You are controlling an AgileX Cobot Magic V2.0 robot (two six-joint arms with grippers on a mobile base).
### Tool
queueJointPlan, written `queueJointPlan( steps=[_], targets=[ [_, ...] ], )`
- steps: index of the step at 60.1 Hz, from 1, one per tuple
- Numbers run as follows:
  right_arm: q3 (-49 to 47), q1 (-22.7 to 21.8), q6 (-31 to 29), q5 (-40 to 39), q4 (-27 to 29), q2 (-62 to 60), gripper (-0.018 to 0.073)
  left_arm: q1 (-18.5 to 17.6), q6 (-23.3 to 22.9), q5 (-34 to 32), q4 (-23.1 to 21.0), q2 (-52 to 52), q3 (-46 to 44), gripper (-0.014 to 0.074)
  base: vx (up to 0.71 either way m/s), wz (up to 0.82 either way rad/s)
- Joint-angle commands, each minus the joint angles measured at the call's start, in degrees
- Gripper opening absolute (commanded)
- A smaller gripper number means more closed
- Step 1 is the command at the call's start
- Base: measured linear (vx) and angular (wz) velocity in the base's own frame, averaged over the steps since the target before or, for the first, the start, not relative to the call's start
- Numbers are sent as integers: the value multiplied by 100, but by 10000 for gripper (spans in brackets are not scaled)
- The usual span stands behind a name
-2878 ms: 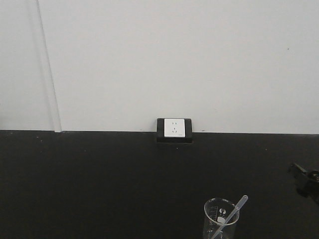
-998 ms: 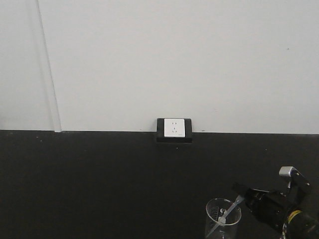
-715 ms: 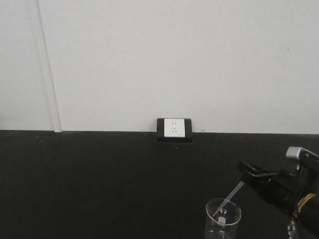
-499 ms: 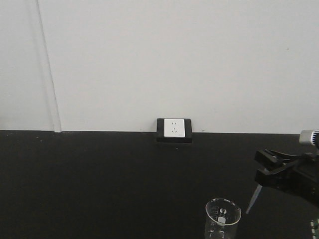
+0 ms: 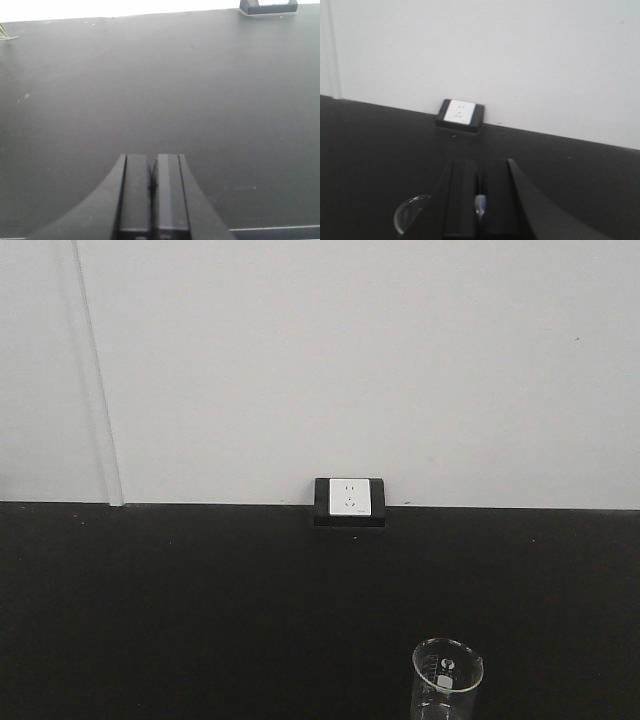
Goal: Grab transparent chemical and place on left bench
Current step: 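Lift the pipette out of the beaker and retract the right arm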
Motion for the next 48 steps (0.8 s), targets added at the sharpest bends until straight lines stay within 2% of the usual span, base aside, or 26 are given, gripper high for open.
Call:
queueJointPlan(
  steps=[1,48],
  targets=[
    [-150,-20,30,150,13,-216,-3,-10,-45,-449,-4,-110,93,-3,0,0],
    [-150,-20,30,236,18,-494,-3,-10,-45,-449,-4,-110,93,-3,0,0]
  ],
)
